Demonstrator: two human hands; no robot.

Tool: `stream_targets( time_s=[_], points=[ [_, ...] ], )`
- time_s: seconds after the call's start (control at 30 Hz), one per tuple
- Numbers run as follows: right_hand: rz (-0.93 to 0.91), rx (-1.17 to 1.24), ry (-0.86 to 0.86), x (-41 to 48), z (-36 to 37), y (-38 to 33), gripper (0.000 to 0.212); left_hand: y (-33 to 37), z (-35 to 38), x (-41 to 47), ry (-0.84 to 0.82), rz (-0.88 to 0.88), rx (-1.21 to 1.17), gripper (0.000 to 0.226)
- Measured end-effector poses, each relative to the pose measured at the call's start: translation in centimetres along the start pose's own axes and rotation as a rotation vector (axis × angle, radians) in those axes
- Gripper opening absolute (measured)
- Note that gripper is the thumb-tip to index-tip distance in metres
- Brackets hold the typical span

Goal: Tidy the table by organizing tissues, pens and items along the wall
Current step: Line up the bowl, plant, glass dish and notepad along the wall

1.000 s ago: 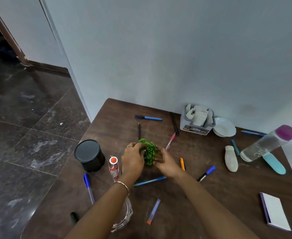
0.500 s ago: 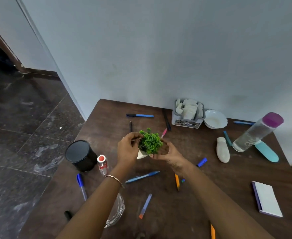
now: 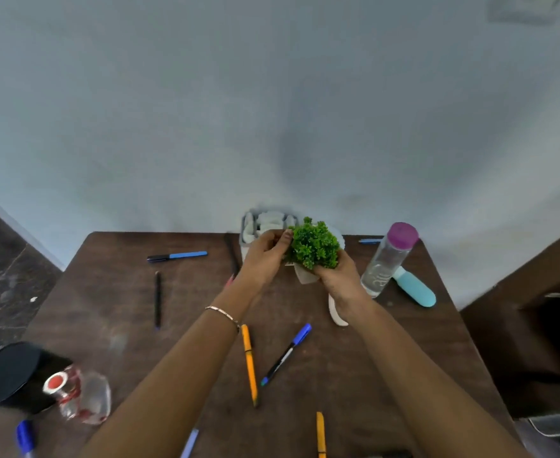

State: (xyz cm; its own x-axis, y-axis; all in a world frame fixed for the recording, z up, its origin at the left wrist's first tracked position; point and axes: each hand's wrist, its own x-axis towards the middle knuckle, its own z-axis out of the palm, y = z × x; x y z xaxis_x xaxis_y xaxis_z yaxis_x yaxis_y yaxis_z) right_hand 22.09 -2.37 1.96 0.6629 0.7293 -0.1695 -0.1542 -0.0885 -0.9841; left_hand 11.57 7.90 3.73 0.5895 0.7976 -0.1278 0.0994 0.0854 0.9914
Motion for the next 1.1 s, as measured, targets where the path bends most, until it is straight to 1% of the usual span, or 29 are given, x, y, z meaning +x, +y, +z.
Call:
stream_targets(
  time_s=[0.13, 0.23, 0.27, 0.33, 0.47, 0.53, 0.67, 0.77, 0.97, 1.1],
  points=[
    [0.009, -0.109, 0.083, 4.4, -3.2, -0.9, 0.045, 2.8, 3.4, 2.8, -0.140, -0.123, 0.195, 0.048],
    [0.002, -0.176, 0.106, 7.3, -4.2, -1.1, 0.039, 3.6, 5.1, 5.3, -0.201, -0.155, 0.297, 0.059],
    [0.005, -0.193, 0.110, 8.0, -4.2, -1.1, 0.040, 3.5, 5.4, 6.0, -0.192, -0.167, 0.317, 0.058],
    [0.029, -0.257, 0.113, 9.6, -4.3, -0.7, 0.049, 3.1, 6.0, 7.6, -0.151, -0.183, 0.341, 0.054],
    [0.021, -0.387, 0.102, 12.0, -3.9, 1.1, 0.058, 1.2, 5.9, 10.5, -0.085, -0.166, 0.462, 0.046],
    [0.016, -0.443, 0.112, 12.7, -3.5, 1.9, 0.054, 0.3, 5.6, 11.4, -0.062, -0.164, 0.506, 0.043],
    [-0.020, -0.566, 0.141, 13.2, -3.3, 3.0, 0.037, -0.7, 5.6, 11.9, -0.044, -0.115, 0.554, 0.038],
    [-0.028, -0.639, 0.162, 13.4, -3.5, 3.4, 0.036, -1.2, 5.8, 12.2, -0.050, -0.111, 0.544, 0.037],
    [-0.004, -0.678, 0.161, 13.3, -3.6, 3.7, 0.041, -1.6, 5.7, 12.2, -0.058, -0.070, 0.601, 0.037],
    [0.006, -0.649, 0.155, 12.3, -3.4, 3.5, 0.056, -1.0, 5.7, 11.7, -0.085, -0.042, 0.635, 0.041]
  ],
)
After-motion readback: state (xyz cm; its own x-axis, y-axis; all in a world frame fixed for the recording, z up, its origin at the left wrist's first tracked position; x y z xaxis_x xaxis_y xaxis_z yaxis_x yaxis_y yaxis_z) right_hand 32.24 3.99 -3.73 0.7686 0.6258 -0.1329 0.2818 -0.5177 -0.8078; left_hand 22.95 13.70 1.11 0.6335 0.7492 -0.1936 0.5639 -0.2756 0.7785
